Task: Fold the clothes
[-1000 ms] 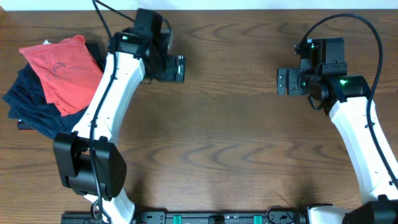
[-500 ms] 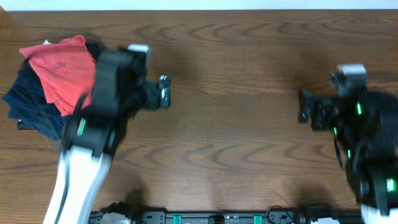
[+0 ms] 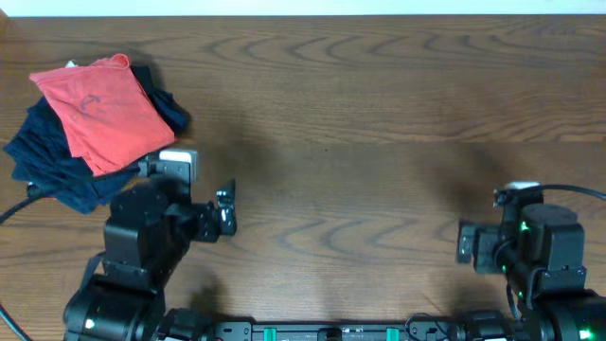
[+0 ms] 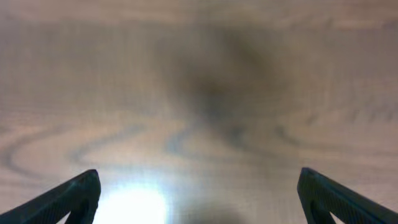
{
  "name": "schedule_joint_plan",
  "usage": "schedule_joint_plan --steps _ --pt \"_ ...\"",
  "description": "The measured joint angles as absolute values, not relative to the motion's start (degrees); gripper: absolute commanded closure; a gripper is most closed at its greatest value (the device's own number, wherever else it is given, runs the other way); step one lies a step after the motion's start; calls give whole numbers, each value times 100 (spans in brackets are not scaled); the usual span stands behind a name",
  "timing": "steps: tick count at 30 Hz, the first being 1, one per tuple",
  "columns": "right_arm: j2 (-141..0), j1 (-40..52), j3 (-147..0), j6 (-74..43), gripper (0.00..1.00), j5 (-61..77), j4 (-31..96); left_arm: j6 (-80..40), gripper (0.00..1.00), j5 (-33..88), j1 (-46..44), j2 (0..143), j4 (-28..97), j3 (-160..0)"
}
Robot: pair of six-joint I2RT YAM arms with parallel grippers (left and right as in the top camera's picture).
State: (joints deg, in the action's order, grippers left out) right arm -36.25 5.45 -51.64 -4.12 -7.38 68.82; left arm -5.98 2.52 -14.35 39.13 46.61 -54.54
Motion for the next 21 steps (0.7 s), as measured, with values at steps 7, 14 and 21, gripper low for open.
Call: schedule_joint_plan --steps 7,14,21 --pt "-3625 545 -5157 -412 1 -751 6908 -598 2 252 -1435 3968 5124 -5454" --pt "-3592 545 -5155 -412 1 -753 6901 -598 2 252 -1435 3968 5144 -5454" --pt "-2390 545 -4703 -386 1 -757 6300 -598 2 252 -1435 3968 5146 -5454"
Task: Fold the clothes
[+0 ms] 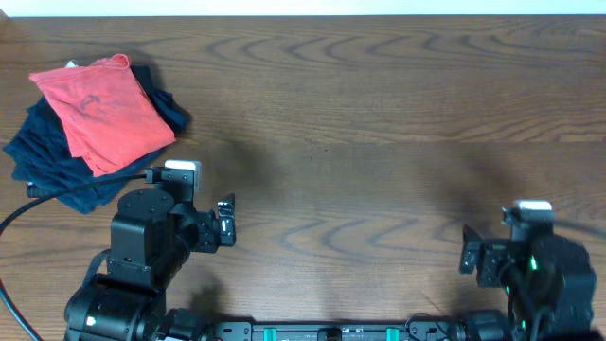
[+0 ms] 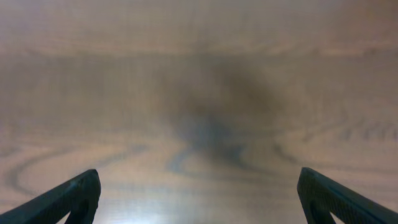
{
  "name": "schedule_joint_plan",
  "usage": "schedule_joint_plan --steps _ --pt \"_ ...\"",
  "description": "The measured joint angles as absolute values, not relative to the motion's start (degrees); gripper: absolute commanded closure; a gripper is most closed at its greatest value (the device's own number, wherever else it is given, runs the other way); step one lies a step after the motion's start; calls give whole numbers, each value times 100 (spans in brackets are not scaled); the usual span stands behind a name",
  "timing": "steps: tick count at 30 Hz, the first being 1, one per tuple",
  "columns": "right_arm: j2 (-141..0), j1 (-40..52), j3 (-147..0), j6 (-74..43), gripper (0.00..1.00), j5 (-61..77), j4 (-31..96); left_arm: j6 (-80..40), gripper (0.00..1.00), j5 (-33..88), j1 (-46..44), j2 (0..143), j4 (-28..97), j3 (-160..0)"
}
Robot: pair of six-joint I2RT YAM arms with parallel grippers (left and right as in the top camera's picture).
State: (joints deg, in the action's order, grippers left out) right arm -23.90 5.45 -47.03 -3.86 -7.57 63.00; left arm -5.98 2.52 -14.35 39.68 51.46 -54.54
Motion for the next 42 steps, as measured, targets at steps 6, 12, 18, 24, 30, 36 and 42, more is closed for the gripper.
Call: schedule_joint_plan --steps 6,12,18,24,30,36,42 --pt "-742 545 -3505 -276 1 -622 5544 -598 2 250 -1435 3970 5162 -5443" --pt "-89 545 -2255 -196 1 -331 4276 -598 2 250 -1435 3970 5155 -5443" --pt "-73 545 -917 137 1 -196 1450 -598 2 244 -1435 3970 5162 -5443" --pt "-86 545 -58 340 1 -110 434 -598 2 233 -1435 3972 5164 -5443" --pt "-73 545 -58 340 1 -27 421 -598 2 233 -1435 3975 5164 -5443" --pt "-73 545 -58 340 1 8 421 -598 2 233 -1435 3975 5164 -5443" --pt "-73 545 -58 340 1 8 421 -598 2 233 -1435 3975 5162 -5443"
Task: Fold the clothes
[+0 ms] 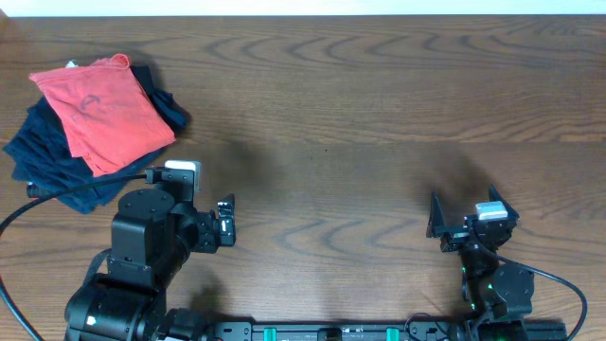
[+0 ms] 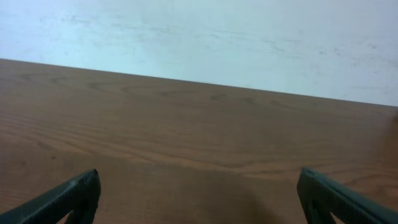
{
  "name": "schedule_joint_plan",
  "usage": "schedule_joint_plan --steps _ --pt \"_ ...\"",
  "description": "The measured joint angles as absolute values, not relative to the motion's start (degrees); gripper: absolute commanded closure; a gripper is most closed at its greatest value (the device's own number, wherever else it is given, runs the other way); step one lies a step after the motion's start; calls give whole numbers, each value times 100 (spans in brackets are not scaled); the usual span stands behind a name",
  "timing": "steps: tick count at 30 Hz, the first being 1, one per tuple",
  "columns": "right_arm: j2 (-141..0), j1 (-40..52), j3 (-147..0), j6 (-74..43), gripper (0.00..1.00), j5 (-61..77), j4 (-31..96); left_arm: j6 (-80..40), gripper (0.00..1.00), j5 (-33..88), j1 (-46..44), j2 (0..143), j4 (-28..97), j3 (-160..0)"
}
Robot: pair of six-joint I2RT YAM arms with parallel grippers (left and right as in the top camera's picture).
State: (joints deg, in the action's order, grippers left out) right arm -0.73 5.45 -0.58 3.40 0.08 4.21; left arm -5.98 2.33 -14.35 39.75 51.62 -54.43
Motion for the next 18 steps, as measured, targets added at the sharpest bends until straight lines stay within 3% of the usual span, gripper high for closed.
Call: schedule_joint_plan --steps 18 --pt "-73 545 -58 340 1 10 423 -598 2 233 -1291 3885 5269 -5443"
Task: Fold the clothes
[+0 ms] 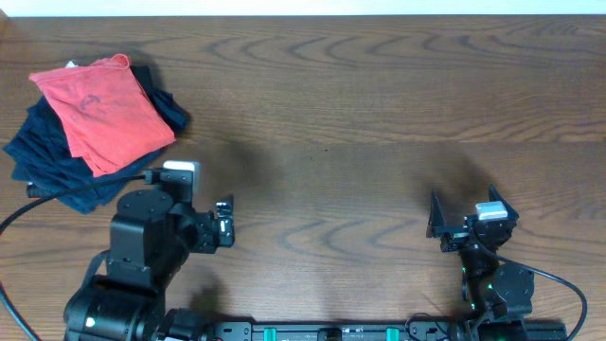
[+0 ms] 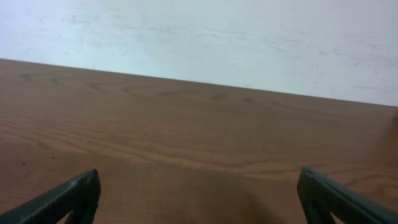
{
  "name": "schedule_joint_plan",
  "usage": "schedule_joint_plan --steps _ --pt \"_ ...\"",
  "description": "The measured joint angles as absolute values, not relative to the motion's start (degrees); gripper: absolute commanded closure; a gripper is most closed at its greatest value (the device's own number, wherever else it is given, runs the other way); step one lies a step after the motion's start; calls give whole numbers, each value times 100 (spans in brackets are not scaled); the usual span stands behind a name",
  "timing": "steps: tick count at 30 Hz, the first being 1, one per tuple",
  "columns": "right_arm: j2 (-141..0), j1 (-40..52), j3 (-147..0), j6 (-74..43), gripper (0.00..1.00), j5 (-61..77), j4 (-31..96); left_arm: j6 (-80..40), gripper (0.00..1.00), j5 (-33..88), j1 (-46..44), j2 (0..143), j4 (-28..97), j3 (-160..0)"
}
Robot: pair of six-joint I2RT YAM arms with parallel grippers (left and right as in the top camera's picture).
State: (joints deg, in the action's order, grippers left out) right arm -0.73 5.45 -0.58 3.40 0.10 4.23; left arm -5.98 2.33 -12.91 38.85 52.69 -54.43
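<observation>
At the table's far left lies a folded red garment [image 1: 104,109] on top of a dark navy garment [image 1: 57,166]. Below and to the right of that pile, near the front edge, my left gripper [image 1: 225,220] stands open and holds nothing. At the front right my right gripper [image 1: 464,214] is open wide and empty. In the right wrist view its two dark fingertips [image 2: 68,199] sit in the lower corners, with bare table between them, and the right gripper [image 2: 199,202] points level across the table.
The brown wooden table [image 1: 360,114] runs to a white wall [image 2: 199,37] at the back. A black cable [image 1: 19,213] trails from the left arm past the front of the clothes pile.
At first my left arm was close to the clothes pile and my right gripper faced down at the table on the right. Both arms then stood nearer the front edge. Later the right wrist looked level across the table toward the wall. The pile stayed as it was.
</observation>
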Motion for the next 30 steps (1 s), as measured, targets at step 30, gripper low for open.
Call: schedule_joint_plan --steps 30 --pt "-71 545 -51 340 1 25 408 -600 2 239 -75 67 75 -106"
